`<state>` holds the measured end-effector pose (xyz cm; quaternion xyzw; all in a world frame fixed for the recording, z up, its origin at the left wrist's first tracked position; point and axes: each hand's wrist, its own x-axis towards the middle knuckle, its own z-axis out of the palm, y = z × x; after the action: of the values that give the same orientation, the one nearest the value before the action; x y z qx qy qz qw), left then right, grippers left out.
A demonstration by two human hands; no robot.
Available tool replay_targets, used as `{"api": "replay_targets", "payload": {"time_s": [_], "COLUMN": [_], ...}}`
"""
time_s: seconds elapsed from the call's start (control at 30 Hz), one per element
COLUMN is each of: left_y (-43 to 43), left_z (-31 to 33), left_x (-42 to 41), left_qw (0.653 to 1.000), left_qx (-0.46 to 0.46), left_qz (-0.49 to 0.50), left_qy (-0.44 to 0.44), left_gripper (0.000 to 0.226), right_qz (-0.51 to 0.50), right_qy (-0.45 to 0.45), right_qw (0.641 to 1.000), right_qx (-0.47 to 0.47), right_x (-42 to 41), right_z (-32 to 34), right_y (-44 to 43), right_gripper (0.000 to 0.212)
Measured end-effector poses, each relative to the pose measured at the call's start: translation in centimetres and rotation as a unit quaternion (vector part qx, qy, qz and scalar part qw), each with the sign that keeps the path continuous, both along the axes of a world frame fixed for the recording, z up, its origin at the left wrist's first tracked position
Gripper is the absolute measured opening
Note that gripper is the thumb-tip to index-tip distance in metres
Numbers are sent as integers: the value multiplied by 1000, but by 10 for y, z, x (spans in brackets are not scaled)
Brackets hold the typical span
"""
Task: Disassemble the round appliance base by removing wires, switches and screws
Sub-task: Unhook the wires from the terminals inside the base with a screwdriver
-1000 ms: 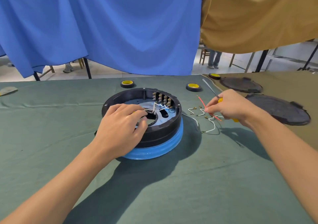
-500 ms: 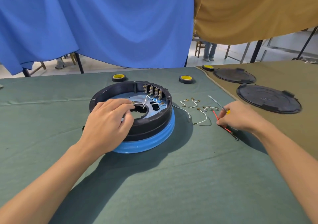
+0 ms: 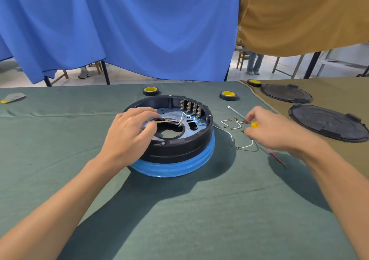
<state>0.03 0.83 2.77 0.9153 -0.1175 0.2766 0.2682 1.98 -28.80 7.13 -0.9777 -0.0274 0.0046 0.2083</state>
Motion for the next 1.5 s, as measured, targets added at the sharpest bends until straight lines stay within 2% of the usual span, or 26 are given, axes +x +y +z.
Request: {"api": "replay_targets", "payload": {"time_s": [0.07,0.17,0.23,0.33,0.5,0.57,0.83,1.1,1.33,1.37,1.43,1.5], "left_y": [12,25,30,33,33,34,33,32,36,37,41,44], "left_z": [0,-7,-15,-22,-23,-25,-27,-27,-27,-27,-27,-28], "left_x": [6,11,12,14,16,15,17,17,18,18,19,21], "left_qw": [997,985,984,989,991,991,988,988,982,980,976,973], "left_qx": [-74,-165,-172,-139,-125,-125,-144,-140,-161,-164,-169,-176], "left_qz": [15,21,-3,-24,-30,-33,-47,-57,-91,-100,-119,-129], "left_qy": [4,39,51,43,27,21,19,23,45,52,67,79], "left_gripper": [43,46,43,40,41,41,38,41,37,36,37,46], "right_qz": [64,155,203,247,268,279,284,278,288,293,290,282], "right_qy": [17,-10,-20,-57,-108,-115,-144,-135,-121,-122,-126,-131], "right_qw": [997,987,977,967,957,954,948,951,950,948,949,950], "right_qx": [30,47,58,12,4,4,-11,-12,-6,-9,-19,-18], "right_x": [-9,-20,-24,-23,-23,-24,-23,-21,-25,-27,-32,-36], "right_z": [8,18,22,21,12,9,3,2,4,5,5,4], "right_y": [19,48,65,85,108,115,125,130,129,131,135,140], "right_gripper": [12,17,20,27,29,23,25,30,18,19,34,40]}}
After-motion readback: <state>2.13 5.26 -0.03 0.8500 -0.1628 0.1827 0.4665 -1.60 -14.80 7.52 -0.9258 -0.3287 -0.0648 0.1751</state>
